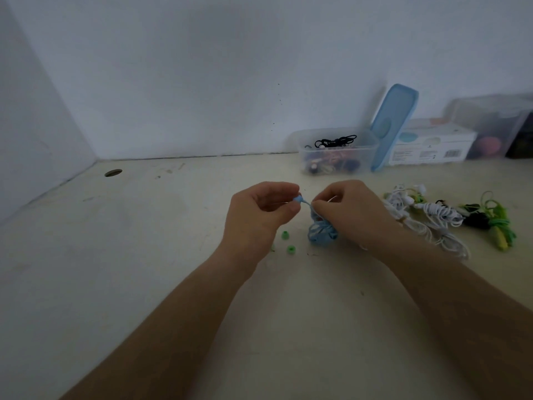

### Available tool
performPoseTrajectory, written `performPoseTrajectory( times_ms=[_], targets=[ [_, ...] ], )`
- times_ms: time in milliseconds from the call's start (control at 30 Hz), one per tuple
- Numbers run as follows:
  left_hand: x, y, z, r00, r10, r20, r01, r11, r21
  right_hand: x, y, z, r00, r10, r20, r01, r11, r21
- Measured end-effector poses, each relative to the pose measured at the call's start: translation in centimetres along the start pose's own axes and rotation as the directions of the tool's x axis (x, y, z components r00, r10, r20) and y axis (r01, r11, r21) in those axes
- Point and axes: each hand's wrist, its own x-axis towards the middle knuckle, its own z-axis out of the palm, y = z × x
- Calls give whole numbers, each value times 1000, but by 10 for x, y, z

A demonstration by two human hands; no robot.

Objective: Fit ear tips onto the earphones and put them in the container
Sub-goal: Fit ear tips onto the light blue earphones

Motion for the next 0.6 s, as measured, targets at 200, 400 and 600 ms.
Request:
performPoseTrajectory(
  times_ms=[200,400,600],
  targets=[
    [2,-3,0,1000,-23,15,23,1000,-15,2,3,-7,994,-54,-95,39,987,-157],
    [3,-2,1,1000,22,-16,-22,1000,-4,-5,-8,-7,965,-228,129,210,968,139],
    [6,8,-16,1000,-20,1,20,990,137,-5,-5,-1,958,-267,102,240,946,219]
  ],
)
